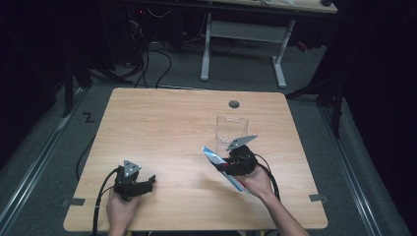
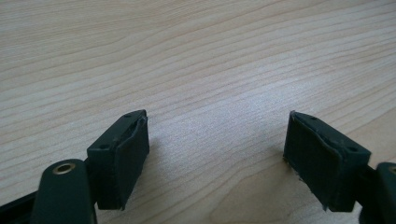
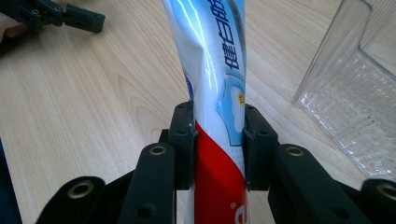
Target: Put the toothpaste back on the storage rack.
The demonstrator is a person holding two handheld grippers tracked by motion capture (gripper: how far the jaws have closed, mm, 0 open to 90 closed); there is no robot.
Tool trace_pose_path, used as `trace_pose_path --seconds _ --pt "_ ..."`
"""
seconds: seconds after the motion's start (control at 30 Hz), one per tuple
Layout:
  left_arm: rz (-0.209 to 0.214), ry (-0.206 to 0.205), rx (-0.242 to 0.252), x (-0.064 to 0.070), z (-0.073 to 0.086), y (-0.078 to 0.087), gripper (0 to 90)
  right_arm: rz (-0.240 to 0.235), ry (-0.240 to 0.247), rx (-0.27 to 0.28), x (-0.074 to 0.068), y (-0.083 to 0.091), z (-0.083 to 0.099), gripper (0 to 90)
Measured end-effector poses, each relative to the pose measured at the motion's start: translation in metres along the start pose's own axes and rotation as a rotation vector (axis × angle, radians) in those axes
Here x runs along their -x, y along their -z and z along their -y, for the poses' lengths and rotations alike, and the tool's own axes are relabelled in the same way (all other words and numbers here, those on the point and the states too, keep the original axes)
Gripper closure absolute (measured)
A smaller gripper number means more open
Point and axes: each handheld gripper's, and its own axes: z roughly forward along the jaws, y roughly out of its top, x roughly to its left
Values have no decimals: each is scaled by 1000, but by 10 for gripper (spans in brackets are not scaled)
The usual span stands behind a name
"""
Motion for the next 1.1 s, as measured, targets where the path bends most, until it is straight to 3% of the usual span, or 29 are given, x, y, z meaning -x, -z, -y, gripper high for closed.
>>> trace_pose_path --seconds 0.5,1.1 --pt "-1 2 1 0 0 0 227 34 -2 67 2 14 3 699" --pt "-2 2 1 0 0 0 227 49 -2 97 4 24 5 699"
